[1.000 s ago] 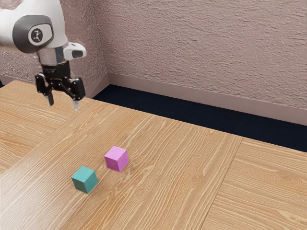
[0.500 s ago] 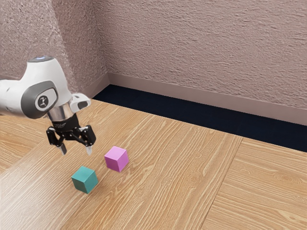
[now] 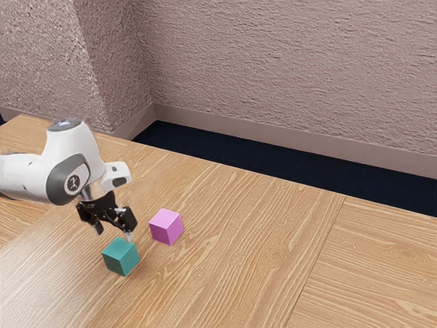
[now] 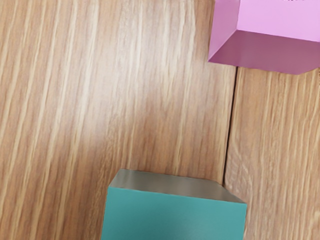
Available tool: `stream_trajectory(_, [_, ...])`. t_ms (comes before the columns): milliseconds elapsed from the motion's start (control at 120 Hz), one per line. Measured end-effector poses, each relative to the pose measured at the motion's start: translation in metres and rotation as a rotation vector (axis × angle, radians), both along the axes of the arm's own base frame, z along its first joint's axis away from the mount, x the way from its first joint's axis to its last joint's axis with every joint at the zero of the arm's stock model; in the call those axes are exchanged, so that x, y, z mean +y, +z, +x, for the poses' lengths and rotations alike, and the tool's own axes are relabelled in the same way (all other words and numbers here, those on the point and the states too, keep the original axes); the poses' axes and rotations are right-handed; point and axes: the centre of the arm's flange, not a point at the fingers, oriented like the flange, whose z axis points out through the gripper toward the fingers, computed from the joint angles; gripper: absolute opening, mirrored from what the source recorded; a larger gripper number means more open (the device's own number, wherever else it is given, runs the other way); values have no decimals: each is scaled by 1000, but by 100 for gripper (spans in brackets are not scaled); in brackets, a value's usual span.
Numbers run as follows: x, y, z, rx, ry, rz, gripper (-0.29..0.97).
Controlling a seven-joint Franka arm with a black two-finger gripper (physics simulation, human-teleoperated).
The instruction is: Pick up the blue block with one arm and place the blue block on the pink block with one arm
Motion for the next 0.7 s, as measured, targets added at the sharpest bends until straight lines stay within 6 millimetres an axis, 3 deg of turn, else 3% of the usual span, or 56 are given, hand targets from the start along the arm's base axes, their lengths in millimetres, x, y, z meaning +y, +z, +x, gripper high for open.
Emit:
stream_trajectory(500, [-6, -19, -10, -24, -134, 0, 68])
stream_trajectory(700, [-17, -23, -15, -20, -169, 0, 68])
